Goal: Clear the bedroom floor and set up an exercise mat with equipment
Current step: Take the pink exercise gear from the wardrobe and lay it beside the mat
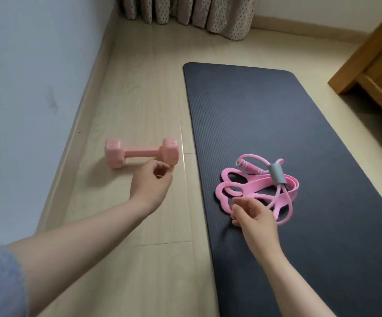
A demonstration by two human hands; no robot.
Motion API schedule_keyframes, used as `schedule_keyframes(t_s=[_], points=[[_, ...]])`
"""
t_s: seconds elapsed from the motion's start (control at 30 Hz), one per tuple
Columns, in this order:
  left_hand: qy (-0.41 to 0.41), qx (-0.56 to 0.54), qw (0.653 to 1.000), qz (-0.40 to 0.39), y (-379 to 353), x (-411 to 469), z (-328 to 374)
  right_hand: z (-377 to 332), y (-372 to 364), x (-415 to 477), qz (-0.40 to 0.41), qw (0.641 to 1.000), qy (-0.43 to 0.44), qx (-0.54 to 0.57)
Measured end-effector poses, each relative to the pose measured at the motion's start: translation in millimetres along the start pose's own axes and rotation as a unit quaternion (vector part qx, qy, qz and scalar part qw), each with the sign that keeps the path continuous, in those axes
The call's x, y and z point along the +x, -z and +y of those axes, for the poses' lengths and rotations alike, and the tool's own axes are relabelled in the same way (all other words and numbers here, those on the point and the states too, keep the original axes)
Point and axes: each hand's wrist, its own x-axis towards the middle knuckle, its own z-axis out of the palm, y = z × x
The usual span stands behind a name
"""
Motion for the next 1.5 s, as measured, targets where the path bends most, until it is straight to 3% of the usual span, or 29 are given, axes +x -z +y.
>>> schedule_keyframes(t_s=[0.23,0.43,0.53,0.63,0.77,0.9,1.0,1.17,1.4,1.47,1.5], points=[[-0.031,0.010,0.995,-0.099,-39.9,-21.4,5.9,13.3,39.5,-8.7,0.062,0.988,-0.055,-0.131],[-0.118,0.118,0.964,-0.207,-72.3,-20.1,7.3,14.2,50.3,-1.8,0.062,0.976,-0.082,-0.193],[-0.217,0.216,0.914,-0.267,-87.5,-14.6,7.4,15.2,49.0,0.7,0.037,0.963,-0.062,-0.261],[-0.305,0.313,0.840,-0.320,-105.5,-9.9,1.9,15.0,48.4,2.3,0.024,0.949,-0.055,-0.308],[-0.327,0.482,0.750,-0.315,-120.9,-13.1,-9.8,15.8,48.0,4.6,0.019,0.931,-0.048,-0.360],[-0.304,0.500,0.754,-0.297,-122.6,-12.1,-1.7,22.2,48.9,7.4,0.005,0.914,-0.061,-0.402],[-0.319,0.526,0.731,-0.295,-122.4,-13.0,5.6,23.5,48.0,8.5,0.005,0.906,-0.071,-0.417],[-0.365,0.550,0.693,-0.290,-126.1,-13.7,14.6,22.7,48.3,8.6,0.013,0.904,-0.071,-0.422],[-0.453,0.494,0.687,-0.280,-104.1,-7.6,-7.0,26.1,49.0,7.0,0.020,0.909,-0.064,-0.412],[-0.467,0.434,0.717,-0.283,-93.1,-3.2,-11.0,27.4,50.3,6.6,0.022,0.908,-0.069,-0.412],[-0.452,0.374,0.756,-0.290,-87.8,-4.7,-5.9,27.2,51.5,6.0,0.022,0.908,-0.073,-0.413]])
